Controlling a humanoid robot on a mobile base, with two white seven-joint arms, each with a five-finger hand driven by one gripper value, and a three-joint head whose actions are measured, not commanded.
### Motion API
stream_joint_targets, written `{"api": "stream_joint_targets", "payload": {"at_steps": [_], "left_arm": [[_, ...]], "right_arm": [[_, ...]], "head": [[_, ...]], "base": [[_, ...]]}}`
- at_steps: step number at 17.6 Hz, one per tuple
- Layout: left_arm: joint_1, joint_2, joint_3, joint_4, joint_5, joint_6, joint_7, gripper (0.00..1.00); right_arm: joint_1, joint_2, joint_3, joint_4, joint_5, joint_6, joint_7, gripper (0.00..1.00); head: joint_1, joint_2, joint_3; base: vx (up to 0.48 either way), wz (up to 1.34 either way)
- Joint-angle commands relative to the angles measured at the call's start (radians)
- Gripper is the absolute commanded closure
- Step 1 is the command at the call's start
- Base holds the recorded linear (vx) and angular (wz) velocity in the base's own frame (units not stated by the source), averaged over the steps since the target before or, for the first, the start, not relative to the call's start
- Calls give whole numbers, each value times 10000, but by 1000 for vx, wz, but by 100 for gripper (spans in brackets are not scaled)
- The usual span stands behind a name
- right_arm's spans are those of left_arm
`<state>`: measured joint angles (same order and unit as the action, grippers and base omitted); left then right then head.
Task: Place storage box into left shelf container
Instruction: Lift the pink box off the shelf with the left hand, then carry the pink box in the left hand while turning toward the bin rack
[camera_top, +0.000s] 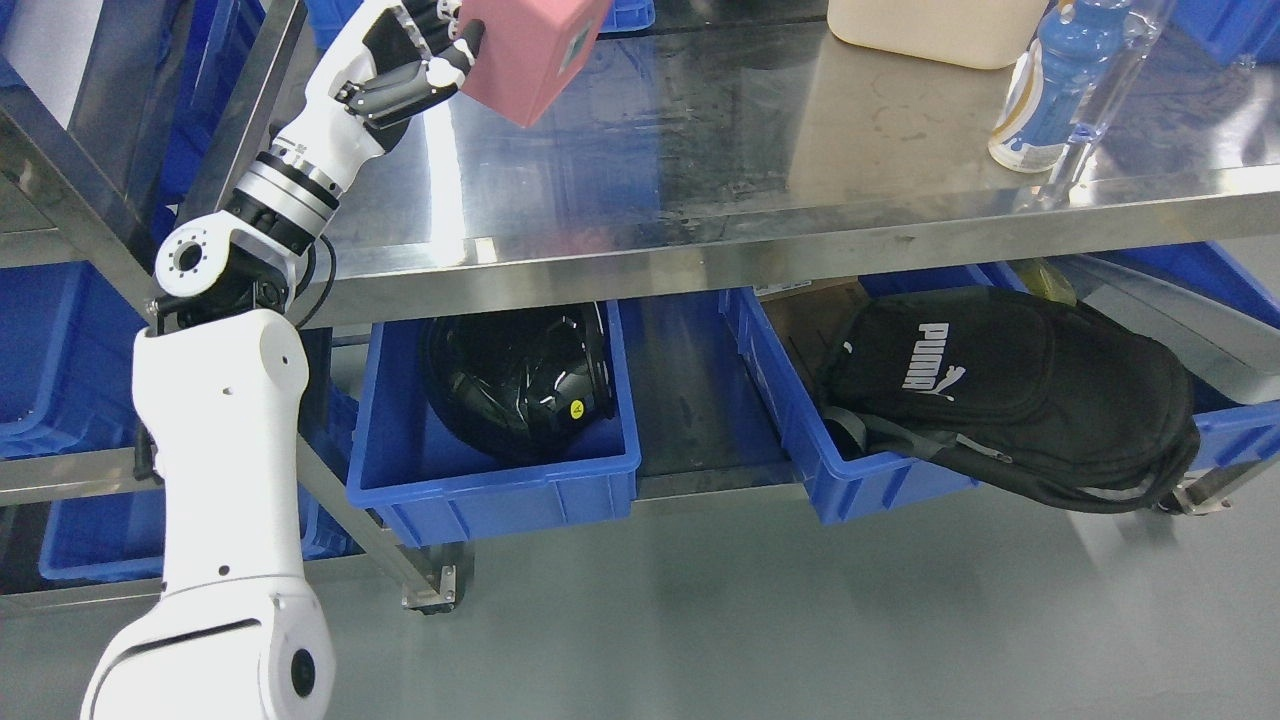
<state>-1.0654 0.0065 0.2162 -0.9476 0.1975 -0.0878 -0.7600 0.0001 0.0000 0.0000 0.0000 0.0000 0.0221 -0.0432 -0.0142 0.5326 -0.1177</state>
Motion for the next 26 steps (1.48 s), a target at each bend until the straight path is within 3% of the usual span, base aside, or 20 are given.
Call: {"api": "stream_joint_targets", "payload": {"at_steps": [1,5,11,17,26], "left_arm": [[2562,109,-976,-4488,2089,-27,1062,100],[4468,109,-1792,-6168,2426,-348,1080,99],[6433,109,-3096,-6401,2566,-2219,1065,99],[7202,109,-3236,-6401,2550,-2833,1065,99],[7371,109,-3052,-6386,2550,-2957,1126,99]], "right_arm": [[122,-175,-46,-175,15,-6,2,0],[107,-175,-46,-175,15,-6,2,0],[122,-175,-46,-175,15,-6,2,0],[122,-175,-46,-175,15,-6,2,0],[122,-175,-46,-175,15,-6,2,0]], "head": [[0,0,0],[0,0,0],[0,0,0],[0,0,0],[0,6,0]], "base": [[4,138],[23,250],[43,581],[54,880],[123,1332]]}}
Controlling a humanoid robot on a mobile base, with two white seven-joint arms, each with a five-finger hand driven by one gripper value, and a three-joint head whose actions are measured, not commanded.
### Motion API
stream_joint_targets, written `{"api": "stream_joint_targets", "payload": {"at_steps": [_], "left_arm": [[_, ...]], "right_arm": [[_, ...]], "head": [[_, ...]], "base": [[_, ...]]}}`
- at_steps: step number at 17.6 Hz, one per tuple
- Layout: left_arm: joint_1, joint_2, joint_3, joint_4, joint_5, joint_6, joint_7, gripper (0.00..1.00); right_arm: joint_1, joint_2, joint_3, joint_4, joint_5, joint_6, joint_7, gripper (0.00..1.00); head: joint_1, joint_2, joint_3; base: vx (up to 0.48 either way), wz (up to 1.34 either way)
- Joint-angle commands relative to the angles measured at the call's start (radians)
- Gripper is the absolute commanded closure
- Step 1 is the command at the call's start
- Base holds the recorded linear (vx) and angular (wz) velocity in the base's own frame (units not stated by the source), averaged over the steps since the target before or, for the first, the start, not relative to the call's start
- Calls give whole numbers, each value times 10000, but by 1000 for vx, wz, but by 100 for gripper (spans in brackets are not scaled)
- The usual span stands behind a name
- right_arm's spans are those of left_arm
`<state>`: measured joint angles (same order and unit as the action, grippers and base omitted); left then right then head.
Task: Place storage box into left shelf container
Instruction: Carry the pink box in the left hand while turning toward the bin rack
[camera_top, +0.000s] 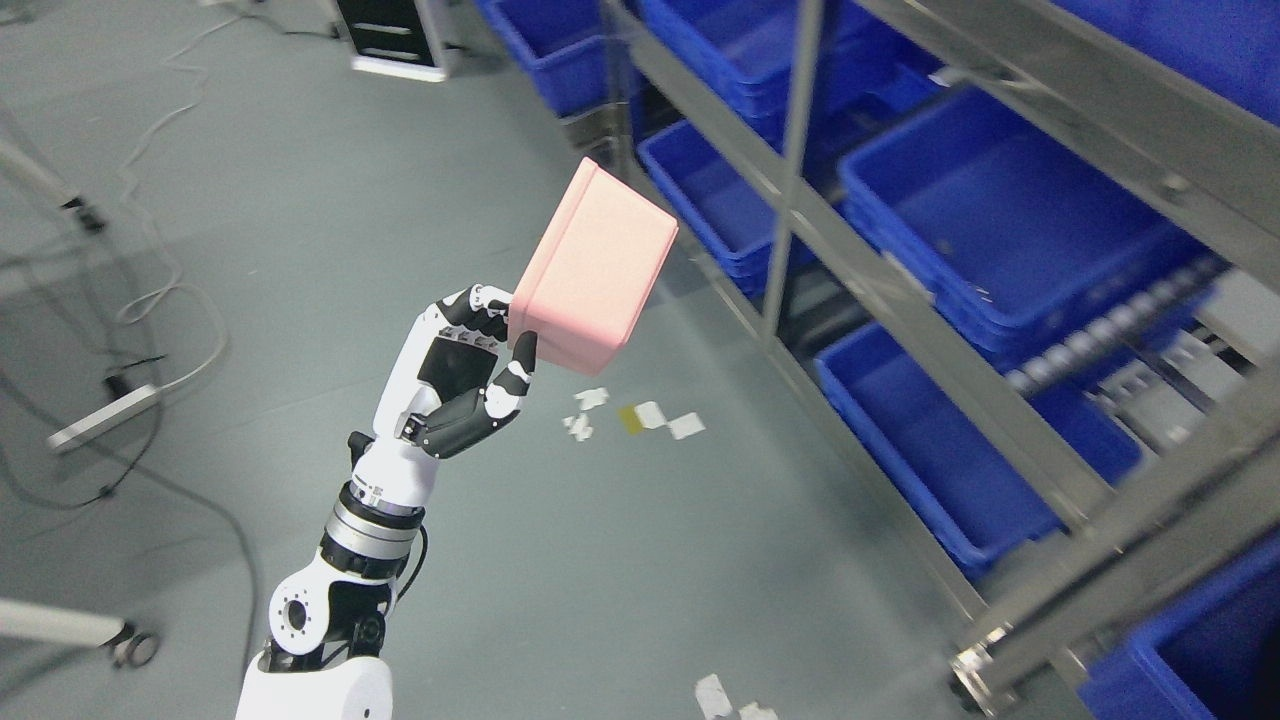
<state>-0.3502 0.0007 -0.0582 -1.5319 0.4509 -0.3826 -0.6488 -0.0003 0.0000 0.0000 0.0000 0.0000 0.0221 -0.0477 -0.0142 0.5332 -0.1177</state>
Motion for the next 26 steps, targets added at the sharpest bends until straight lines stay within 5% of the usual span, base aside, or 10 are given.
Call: {"api": "stream_joint_targets", "payload": {"at_steps": [1,9,26], "left_arm": [[219,168,-293,-542,17,-9,14,99],[219,168,-293,-542,47,-24,30,99],[601,168,-507,-313,63,-9,14,99]], "right_arm": [[110,-175,-46,-174,15,-6,47,0],[126,-175,-46,-174,15,-6,47,0],[126,-175,-46,-174,15,-6,47,0]], "head": [[0,0,0],[0,2,0],[0,2,0]], "base": [[240,1324],[263,863],[453,84]]}}
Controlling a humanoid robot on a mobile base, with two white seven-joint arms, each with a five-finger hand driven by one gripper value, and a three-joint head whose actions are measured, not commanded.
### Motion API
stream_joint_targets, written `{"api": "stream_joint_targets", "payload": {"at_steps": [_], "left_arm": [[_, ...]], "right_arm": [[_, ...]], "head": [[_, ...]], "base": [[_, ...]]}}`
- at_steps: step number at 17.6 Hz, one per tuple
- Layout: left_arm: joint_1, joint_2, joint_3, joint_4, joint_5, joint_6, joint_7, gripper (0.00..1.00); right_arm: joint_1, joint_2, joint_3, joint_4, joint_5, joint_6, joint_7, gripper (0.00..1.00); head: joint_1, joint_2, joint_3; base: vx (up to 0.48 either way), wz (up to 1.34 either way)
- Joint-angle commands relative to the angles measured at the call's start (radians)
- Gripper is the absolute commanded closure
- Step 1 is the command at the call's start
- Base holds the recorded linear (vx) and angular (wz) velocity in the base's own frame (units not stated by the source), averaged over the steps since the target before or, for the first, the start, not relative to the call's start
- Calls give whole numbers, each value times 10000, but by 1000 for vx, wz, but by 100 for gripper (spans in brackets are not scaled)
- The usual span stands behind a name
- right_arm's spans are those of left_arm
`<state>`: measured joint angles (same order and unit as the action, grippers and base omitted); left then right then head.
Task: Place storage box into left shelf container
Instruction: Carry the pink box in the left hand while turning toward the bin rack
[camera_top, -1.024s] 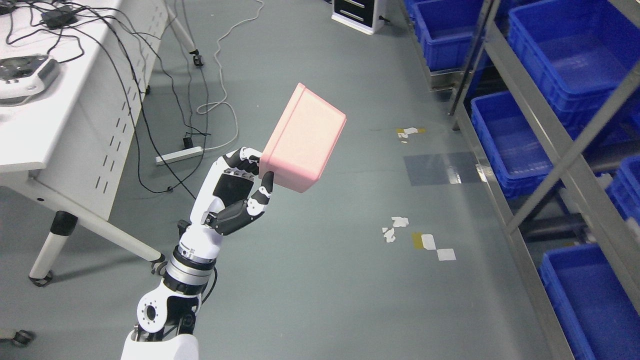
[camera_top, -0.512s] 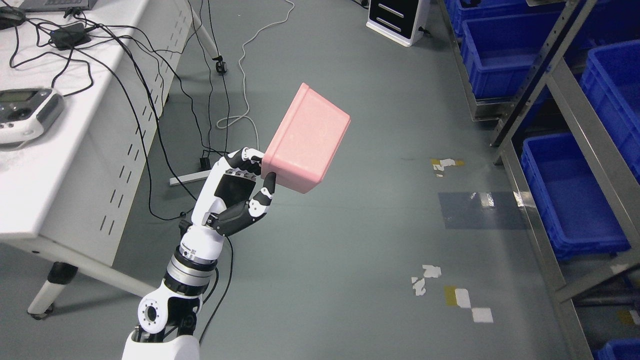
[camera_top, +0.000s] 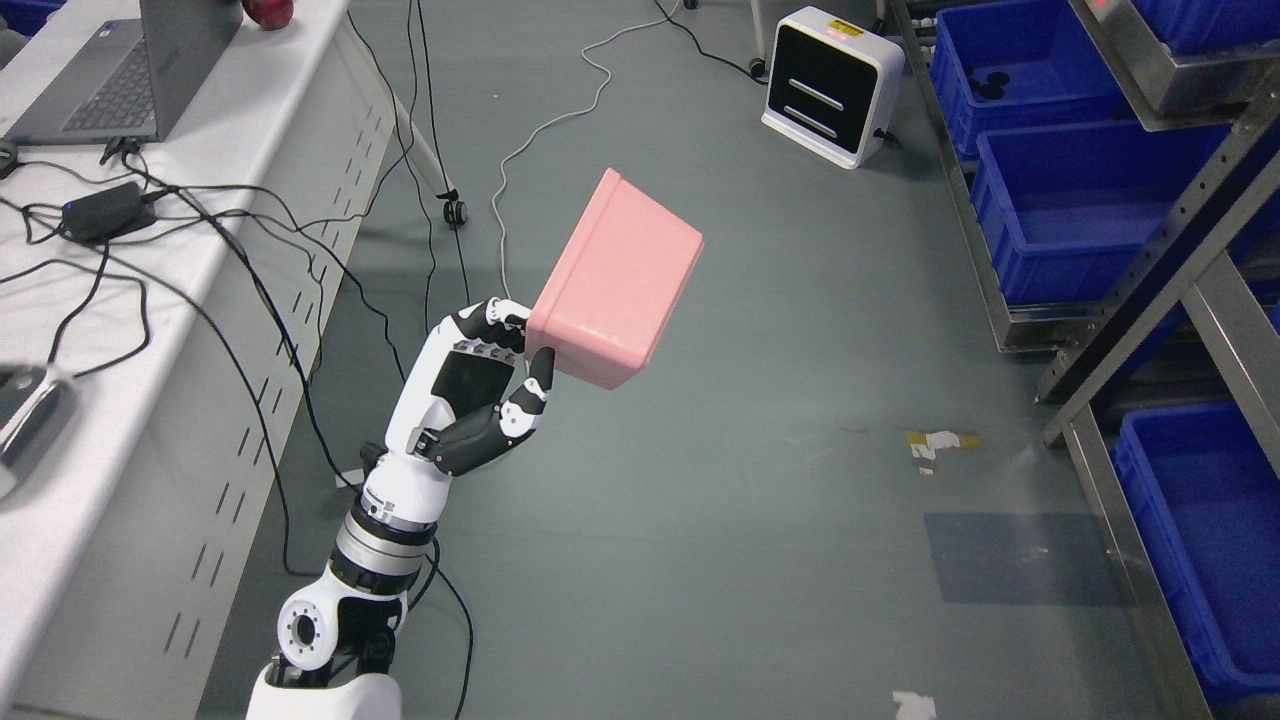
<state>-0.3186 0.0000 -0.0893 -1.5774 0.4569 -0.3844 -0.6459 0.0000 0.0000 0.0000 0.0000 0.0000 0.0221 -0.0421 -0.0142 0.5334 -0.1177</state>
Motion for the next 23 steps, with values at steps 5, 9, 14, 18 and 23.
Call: {"api": "stream_joint_targets", "payload": {"at_steps": [5,9,14,18,23], "left_arm": [[487,175,-74,434,2,9,-76,99],[639,175,-150,679,-13,-6,-107,99],[1069,175,-457,695,-28,-52,-428,99],[1192,175,-609,695,-59,-52,-429,99],[2080,175,-1208,741,-181,-67,-460,98]], "right_arm": [[122,-175,-46,-174,15,-6,-8,0],[122,-175,-46,-174,15,-6,-8,0],[122,-175,-46,-174,15,-6,-8,0],[122,-175,-46,-174,15,-6,-8,0],[122,-175,-46,-174,15,-6,-8,0]], "head": [[0,0,0],[0,0,0],[0,0,0],[0,0,0],[0,0,0]], "base": [[516,-142],[495,-34],[505,43],[477,-233],[359,-852]]}}
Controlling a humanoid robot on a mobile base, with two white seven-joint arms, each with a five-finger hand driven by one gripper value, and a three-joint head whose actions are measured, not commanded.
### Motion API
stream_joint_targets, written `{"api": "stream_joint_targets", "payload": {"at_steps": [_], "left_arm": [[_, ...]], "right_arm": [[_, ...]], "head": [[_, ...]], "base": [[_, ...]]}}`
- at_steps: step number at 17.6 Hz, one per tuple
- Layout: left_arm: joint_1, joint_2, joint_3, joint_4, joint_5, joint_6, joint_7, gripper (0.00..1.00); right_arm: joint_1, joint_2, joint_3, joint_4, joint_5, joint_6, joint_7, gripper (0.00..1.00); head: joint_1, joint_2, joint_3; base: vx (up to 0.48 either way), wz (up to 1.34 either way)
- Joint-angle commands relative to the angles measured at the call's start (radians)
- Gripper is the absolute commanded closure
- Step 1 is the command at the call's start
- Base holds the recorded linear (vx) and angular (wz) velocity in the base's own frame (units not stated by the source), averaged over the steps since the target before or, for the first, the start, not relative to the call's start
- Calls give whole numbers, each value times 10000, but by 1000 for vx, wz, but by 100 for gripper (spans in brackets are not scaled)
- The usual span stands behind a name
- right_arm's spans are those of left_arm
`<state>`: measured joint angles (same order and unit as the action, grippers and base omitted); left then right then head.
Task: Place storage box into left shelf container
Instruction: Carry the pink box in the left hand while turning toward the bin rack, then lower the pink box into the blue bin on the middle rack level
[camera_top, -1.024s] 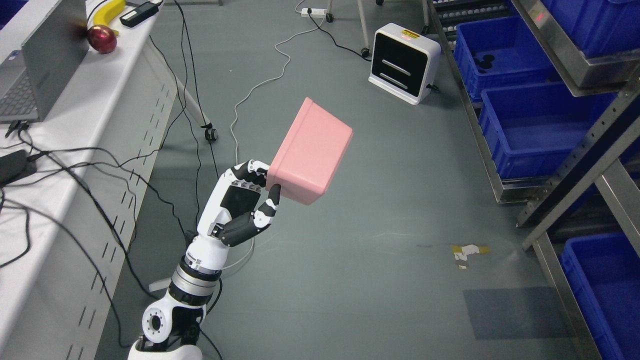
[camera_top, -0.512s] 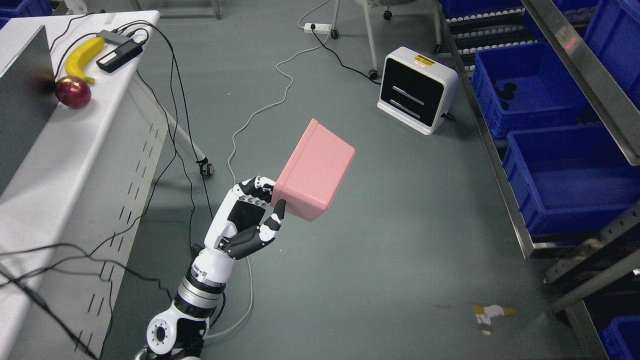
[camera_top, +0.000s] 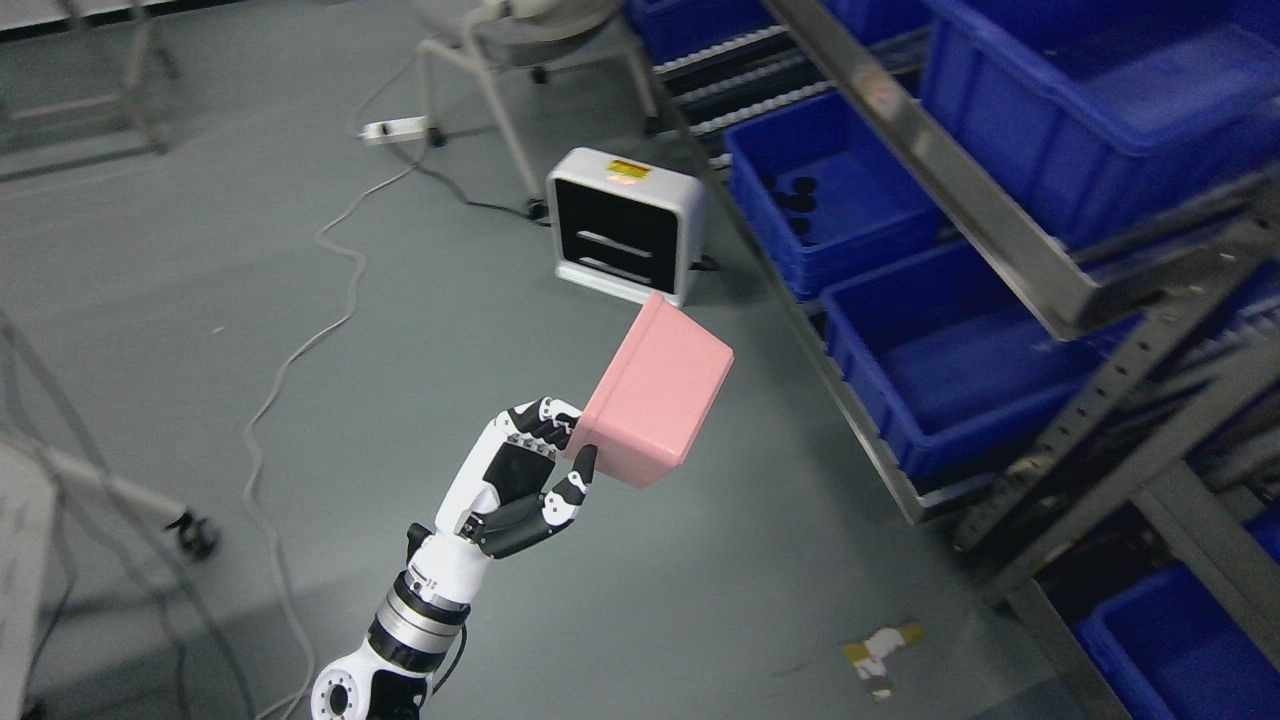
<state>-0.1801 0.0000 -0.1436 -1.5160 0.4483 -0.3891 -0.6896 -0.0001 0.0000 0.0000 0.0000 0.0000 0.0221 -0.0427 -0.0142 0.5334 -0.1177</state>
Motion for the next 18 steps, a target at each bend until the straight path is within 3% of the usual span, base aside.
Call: {"api": "stream_joint_targets", "payload": {"at_steps": [1,8,11,13,18], "left_arm": [[924,174,-711,127,-202,-21,-37,98],[867,174,-254,310,-831,-21,-390,98],[-205,174,957,525,-1276,239,-405,98],[-1109,174,1678,587,-1627,957,-436,98],[-2890,1178,1805,1811,-3694,1820,-482,98]], "right_arm": [[124,-175,-46,-174,15,-6,-3,0],[108,-175,-46,-174,15,-6,-3,0],[124,-175,-46,-174,15,-6,-3,0],[124,-175,-46,-174,15,-6,-3,0],[124,-175,-46,-174,15,-6,-3,0]], "head": [[0,0,0],[0,0,0],[0,0,0],[0,0,0],[0,0,0]], "base": [[215,-1248],[148,-1364],[148,-1176],[141,-931],[117,-686]]}}
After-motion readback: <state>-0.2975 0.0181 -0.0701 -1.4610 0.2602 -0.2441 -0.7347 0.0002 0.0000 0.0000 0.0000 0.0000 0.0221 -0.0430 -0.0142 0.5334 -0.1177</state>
